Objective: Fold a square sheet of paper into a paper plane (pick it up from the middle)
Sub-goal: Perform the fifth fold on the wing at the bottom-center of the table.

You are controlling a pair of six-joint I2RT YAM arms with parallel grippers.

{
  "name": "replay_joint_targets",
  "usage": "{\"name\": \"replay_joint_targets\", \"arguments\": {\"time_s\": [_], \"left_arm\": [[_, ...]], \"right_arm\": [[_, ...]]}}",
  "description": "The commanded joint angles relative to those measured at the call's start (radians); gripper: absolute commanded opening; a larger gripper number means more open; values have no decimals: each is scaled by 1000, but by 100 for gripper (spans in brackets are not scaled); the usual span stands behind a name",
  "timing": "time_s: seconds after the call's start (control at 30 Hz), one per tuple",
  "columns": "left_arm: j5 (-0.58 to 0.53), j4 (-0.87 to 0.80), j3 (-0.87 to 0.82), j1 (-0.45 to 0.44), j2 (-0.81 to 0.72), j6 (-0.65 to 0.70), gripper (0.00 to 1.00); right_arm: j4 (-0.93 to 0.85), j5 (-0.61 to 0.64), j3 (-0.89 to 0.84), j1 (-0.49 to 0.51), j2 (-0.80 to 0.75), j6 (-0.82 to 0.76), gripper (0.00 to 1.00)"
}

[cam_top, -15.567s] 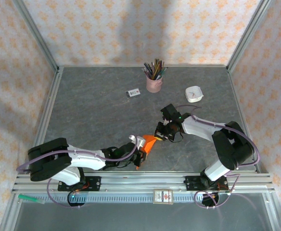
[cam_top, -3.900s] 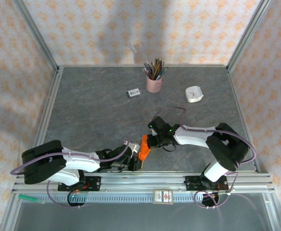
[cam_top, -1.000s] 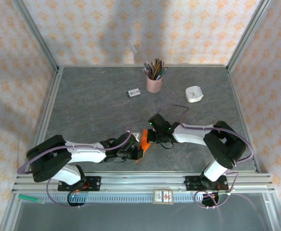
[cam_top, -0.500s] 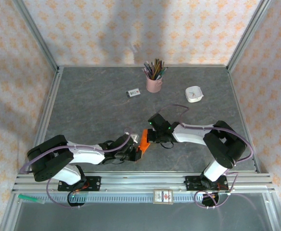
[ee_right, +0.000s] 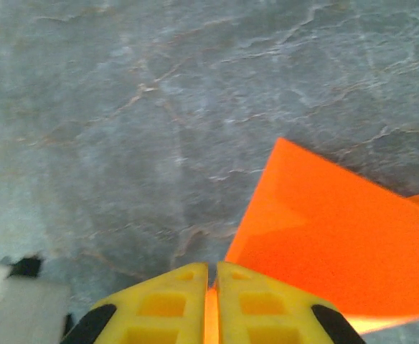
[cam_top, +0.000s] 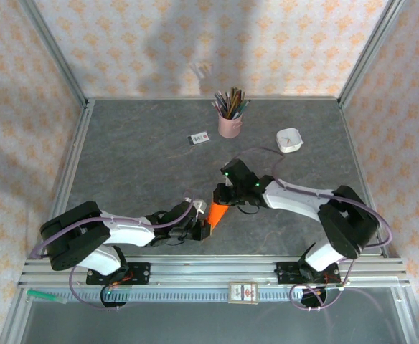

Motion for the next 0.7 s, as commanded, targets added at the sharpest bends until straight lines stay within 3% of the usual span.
{"name": "replay_joint_targets", "arguments": {"time_s": [0.0, 0.27, 0.67], "left_arm": [[-17, -124, -42, 3, 18, -8, 0], [-23, -135, -44, 5, 13, -8, 0], [-28, -149, -40, 4, 9, -2, 0]], "right_arm": [[48, -47, -82, 23, -62, 34, 10], [218, -94, -215, 79, -81, 138, 7], [285, -126, -238, 96, -21, 156, 6]]}}
